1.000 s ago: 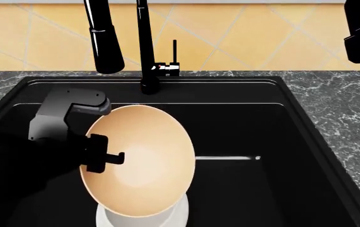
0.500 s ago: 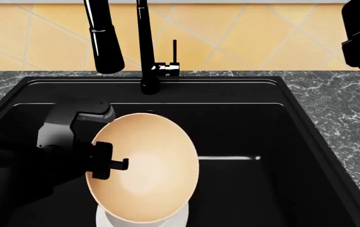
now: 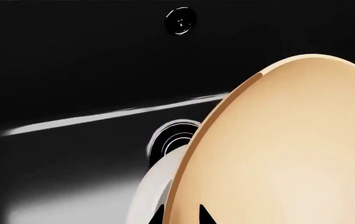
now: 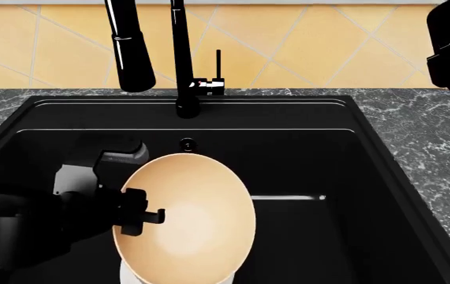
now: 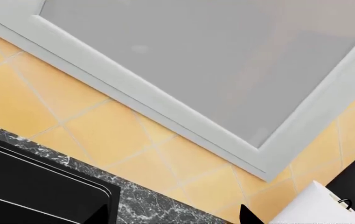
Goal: Stack the bowls in the sink.
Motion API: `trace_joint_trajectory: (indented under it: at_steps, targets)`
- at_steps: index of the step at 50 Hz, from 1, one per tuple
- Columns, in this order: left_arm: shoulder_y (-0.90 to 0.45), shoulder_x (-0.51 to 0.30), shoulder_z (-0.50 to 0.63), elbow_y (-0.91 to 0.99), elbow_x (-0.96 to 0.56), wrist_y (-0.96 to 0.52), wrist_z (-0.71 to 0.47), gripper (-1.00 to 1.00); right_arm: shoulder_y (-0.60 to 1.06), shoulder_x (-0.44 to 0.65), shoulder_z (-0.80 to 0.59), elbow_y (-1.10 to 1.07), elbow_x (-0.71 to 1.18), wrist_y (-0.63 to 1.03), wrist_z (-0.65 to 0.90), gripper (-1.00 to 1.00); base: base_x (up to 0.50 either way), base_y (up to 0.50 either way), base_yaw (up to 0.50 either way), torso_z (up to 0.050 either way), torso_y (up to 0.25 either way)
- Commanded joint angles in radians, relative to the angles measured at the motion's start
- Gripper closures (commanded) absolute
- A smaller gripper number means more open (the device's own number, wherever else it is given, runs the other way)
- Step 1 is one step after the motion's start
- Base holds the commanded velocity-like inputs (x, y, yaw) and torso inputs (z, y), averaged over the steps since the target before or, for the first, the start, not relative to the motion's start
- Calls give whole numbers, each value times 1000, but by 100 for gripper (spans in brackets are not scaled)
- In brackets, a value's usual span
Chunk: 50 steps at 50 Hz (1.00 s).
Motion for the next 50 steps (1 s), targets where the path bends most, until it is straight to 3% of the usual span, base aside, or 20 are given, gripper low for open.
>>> trace_joint_trajectory:
  at_steps: [1,37,38,50]
  targets:
    - [15,-5,2,-7,-1,12,-3,100,-1,6,-5,-5,0,-4,-1,-100,0,0,0,0,0]
    - [49,15,36,-29,33,-21,3,100,-13,20,-8,-22,-13,-13,-14,-100,0,0,0,0,0]
    - [44,15,36,-31,34,-28,5,-100,-14,20,-8,-22,-13,-14,-14,-100,0,0,0,0,0]
    - [13,6,27,-14,27,-58,-8,-100,-10,21,-11,-21,-11,-13,-17,-100,0,0,0,0,0]
